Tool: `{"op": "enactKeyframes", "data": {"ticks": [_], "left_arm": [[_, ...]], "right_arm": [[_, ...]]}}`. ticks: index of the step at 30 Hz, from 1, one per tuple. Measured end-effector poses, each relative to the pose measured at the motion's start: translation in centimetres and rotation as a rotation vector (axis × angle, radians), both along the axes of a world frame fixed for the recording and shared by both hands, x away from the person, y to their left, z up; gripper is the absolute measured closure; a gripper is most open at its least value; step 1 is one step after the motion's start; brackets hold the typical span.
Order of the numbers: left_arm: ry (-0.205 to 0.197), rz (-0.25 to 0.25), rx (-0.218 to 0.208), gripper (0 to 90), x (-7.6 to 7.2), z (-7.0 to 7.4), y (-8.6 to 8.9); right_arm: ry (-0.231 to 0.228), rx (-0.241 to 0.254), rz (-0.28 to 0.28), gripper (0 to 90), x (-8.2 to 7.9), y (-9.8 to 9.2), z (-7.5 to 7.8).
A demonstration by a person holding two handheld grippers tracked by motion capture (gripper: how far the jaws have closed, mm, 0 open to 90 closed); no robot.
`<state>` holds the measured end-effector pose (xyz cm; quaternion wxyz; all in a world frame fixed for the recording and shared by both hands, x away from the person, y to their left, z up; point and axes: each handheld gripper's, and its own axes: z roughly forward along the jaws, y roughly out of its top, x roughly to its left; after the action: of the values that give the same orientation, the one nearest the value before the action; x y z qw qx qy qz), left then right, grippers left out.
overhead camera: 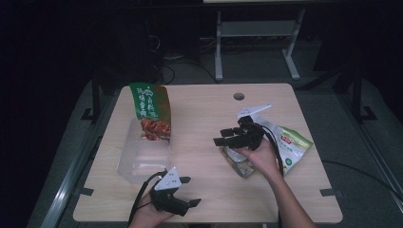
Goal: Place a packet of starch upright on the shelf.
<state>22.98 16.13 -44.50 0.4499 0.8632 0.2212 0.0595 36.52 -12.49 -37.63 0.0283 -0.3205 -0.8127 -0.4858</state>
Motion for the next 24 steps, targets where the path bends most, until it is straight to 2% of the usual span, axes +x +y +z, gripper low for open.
{"op": "enactKeyframes", "data": {"ticks": [7, 11, 12, 17, 24], "left_arm": [[0.001, 0.002, 0.006, 20.5, 0.1, 0.0, 0.1], [-0.001, -0.001, 0.01, 20.5, 0.2, 0.0, 0.1], [0.008, 0.006, 0.001, 20.5, 0.2, 0.0, 0.0], [0.008, 0.001, 0.004, 20.5, 0.1, -0.1, -0.2], [0.01, -0.008, 0.003, 20.5, -0.2, 0.0, -0.4]], "right_arm": [[0.005, 0.013, -0.018, 42.7, -1.1, -1.4, -1.0], [0.004, 0.003, -0.024, 42.3, -1.9, -2.2, -1.5], [0.017, -0.005, -0.026, 41.2, -2.3, -2.6, -1.9], [0.027, -0.02, -0.038, 41.0, -3.7, -3.5, -2.8], [0.006, -0.024, -0.071, 40.6, -5.1, -4.7, -3.0]]}}
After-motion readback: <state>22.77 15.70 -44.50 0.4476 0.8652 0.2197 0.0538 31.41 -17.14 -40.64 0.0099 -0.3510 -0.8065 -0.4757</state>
